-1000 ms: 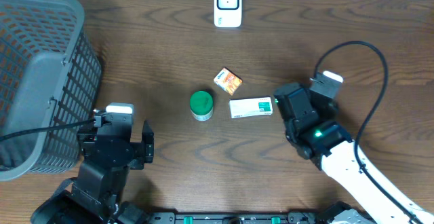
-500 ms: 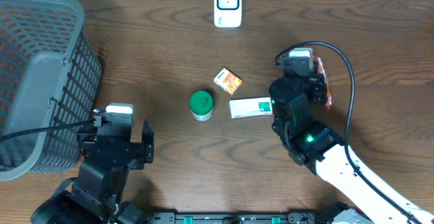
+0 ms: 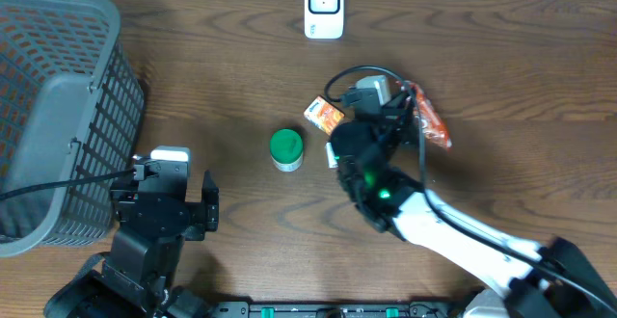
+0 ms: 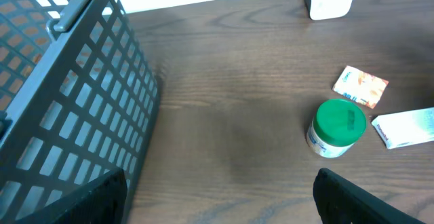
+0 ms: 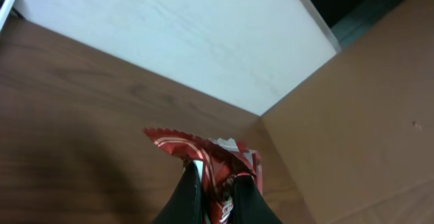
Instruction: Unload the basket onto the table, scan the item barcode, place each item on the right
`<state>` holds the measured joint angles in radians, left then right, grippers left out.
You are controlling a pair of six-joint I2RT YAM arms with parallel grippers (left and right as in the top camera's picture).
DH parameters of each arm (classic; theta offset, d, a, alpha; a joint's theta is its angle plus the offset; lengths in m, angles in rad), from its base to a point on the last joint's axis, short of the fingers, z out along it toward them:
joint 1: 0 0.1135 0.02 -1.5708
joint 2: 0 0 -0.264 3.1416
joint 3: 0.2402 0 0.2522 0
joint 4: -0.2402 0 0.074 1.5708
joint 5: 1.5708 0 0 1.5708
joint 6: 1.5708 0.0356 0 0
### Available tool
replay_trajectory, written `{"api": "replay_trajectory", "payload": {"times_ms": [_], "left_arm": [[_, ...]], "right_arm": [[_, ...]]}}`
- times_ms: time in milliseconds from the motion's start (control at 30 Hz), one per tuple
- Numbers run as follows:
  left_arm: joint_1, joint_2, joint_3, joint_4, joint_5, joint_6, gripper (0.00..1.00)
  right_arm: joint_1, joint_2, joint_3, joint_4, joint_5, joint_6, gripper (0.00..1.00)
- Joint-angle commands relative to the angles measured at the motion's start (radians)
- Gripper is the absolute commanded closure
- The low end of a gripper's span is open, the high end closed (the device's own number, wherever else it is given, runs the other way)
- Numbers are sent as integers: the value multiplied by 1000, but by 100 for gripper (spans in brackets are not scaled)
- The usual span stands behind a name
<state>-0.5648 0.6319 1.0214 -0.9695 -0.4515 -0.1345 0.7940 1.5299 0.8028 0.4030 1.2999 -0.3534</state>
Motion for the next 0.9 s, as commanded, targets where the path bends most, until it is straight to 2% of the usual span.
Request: {"api": "replay_trajectory", "payload": {"times_ms": [0, 300, 533, 600, 633, 733, 867], "left_arm": [[-3, -4, -5, -3, -13, -10, 12], [-3, -4, -5, -3, -13, -10, 12], [-3, -4, -5, -3, -13, -10, 12], [-3, -4, -5, -3, -13, -10, 12], [-3, -4, -5, -3, -13, -10, 12], [-3, -4, -5, -3, -13, -10, 12], [-3, -4, -5, -3, -13, -10, 12]], "right_arm": [[42, 109, 2, 82, 135, 73, 99], [131, 378, 2, 164, 143, 124, 99], [221, 447, 2, 163, 143, 246, 98], [237, 447, 2, 165, 143, 248, 82], [243, 447, 2, 166, 143, 248, 70], [262, 447, 2, 166, 143, 248, 58], [296, 446, 2, 170, 166, 248, 48]]}}
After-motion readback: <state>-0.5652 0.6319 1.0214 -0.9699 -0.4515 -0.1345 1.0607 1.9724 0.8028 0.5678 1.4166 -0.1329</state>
